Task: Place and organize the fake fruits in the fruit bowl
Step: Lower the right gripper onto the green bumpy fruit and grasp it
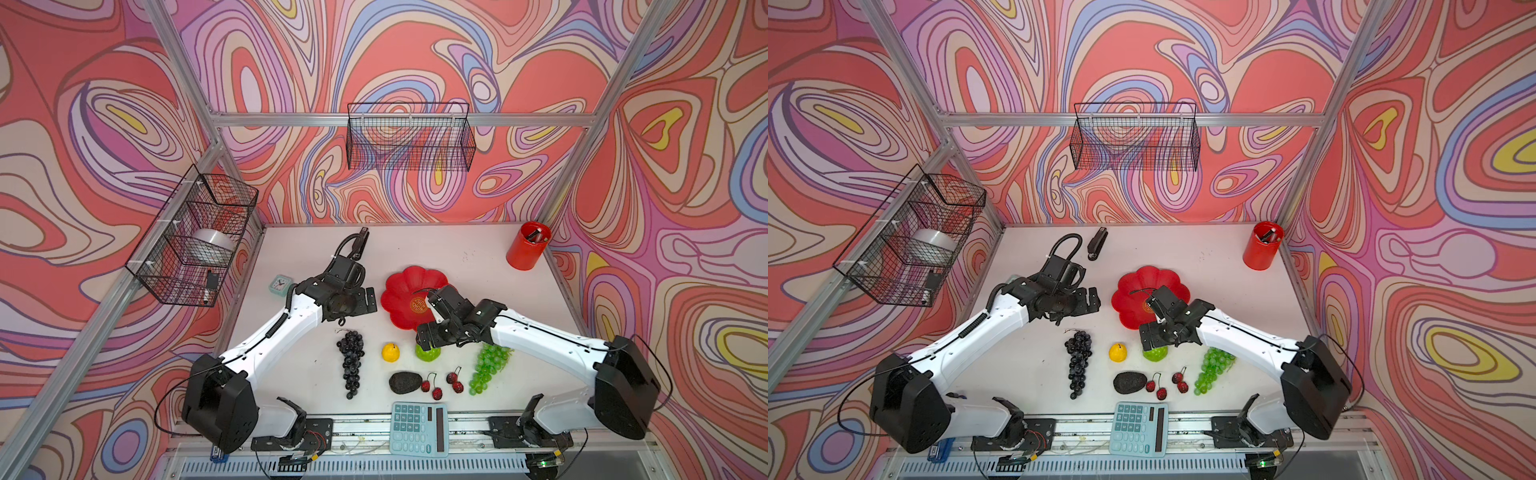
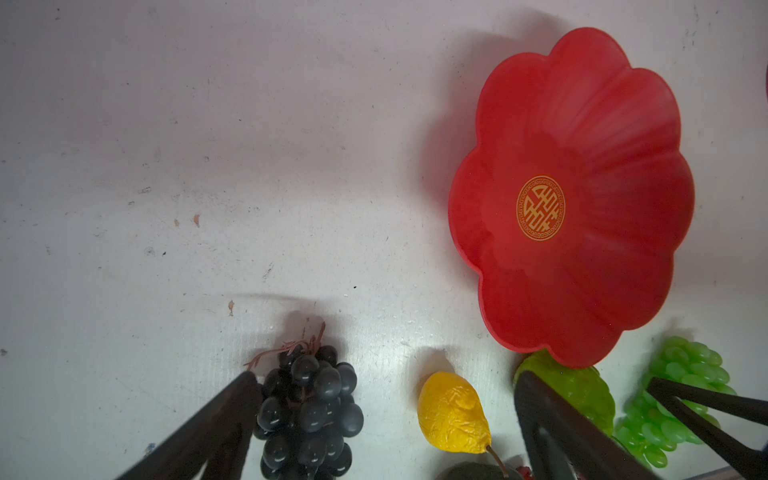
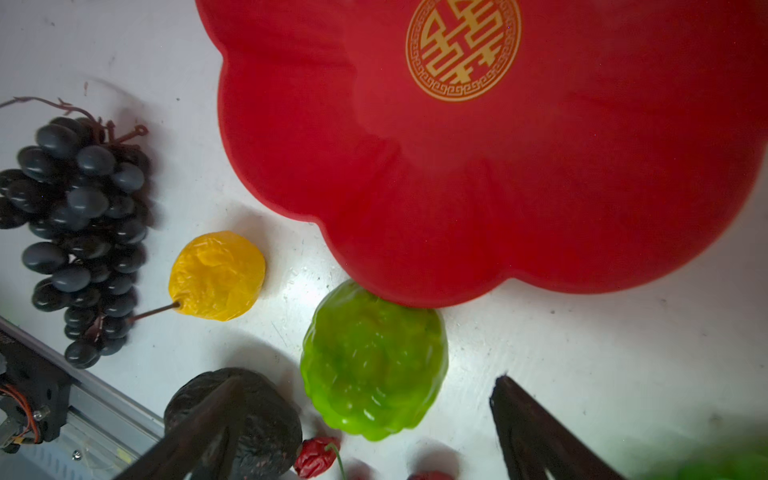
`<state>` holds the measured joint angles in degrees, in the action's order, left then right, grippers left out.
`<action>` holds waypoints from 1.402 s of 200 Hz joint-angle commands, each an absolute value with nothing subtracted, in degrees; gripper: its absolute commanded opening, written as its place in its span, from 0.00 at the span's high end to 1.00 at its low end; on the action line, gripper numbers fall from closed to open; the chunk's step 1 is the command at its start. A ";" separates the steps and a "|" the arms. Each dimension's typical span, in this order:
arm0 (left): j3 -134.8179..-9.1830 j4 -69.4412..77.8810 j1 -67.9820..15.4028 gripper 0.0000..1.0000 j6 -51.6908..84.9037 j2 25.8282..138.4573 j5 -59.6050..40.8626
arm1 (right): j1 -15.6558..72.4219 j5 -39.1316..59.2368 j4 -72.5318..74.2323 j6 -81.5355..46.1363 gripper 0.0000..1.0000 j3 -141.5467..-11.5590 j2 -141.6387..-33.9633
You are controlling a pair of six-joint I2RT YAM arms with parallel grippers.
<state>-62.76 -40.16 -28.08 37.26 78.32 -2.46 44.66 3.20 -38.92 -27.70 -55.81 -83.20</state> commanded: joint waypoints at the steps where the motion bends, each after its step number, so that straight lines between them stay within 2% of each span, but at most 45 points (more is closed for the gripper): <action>1: -61.66 -39.17 -28.02 0.01 38.92 76.20 -2.89 | 44.86 4.73 -35.99 -26.91 0.05 -55.71 -86.34; 138: -61.96 -40.90 -27.95 0.01 37.67 74.62 -1.18 | 44.82 4.21 -30.72 -27.15 0.05 -53.29 -94.91; 169: -62.41 -41.40 -27.94 0.01 37.01 74.53 -0.14 | 44.82 3.78 -30.79 -26.90 0.12 -52.84 -95.45; 202: -63.18 -41.96 -27.86 0.01 36.47 75.10 0.66 | 44.81 3.63 -31.75 -26.68 0.28 -51.13 -93.28; 230: -63.82 -42.39 -27.89 0.01 36.71 75.31 1.49 | 44.82 4.79 -34.62 -26.01 0.38 -50.58 -90.58; 280: -64.62 -40.91 -27.49 0.01 37.79 75.41 2.16 | 43.60 7.47 -42.08 -24.79 0.45 -53.98 -83.42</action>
<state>-62.92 -40.47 -28.03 36.91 75.09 0.49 44.64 5.50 -37.34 -25.85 -50.78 -86.70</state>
